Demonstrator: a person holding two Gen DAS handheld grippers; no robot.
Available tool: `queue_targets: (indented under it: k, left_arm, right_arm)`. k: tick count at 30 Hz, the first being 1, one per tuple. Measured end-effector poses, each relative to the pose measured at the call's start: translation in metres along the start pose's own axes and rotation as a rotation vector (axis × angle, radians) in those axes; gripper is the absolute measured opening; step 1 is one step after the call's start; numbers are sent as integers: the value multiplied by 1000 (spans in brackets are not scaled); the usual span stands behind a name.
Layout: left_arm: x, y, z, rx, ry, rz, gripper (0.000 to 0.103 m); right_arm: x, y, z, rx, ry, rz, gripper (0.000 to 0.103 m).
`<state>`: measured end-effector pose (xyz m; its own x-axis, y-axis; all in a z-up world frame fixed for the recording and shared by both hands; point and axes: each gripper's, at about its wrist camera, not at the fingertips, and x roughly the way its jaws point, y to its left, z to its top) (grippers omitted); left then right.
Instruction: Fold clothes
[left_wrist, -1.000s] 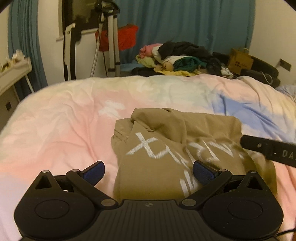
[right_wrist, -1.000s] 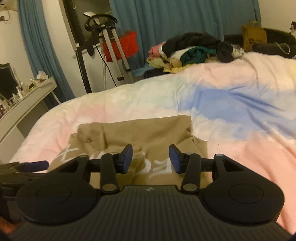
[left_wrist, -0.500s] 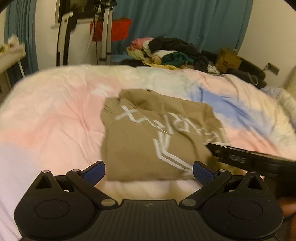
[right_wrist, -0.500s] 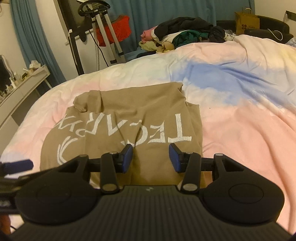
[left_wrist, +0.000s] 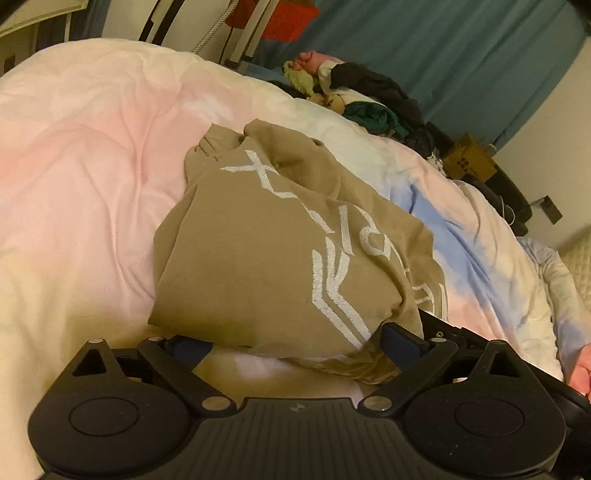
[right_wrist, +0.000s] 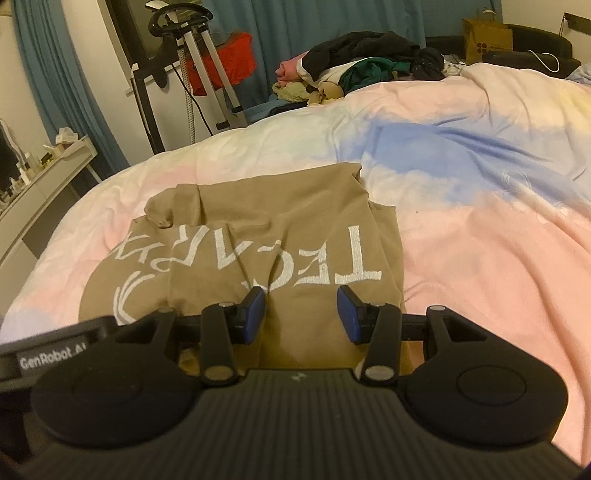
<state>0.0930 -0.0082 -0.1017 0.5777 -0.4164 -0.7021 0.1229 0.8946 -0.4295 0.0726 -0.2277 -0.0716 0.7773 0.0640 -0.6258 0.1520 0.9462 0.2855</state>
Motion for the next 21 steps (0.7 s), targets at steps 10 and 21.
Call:
queue_targets:
  k: [10,21]
  left_arm:
    - [-12,41,9,-294,-27,-110,95]
    - [-1,77,21,-508,-59,-190,36]
  right_arm:
    - [-3,-7,-2,85,0,42,46]
    - [0,-56,-30,748,112,497,92]
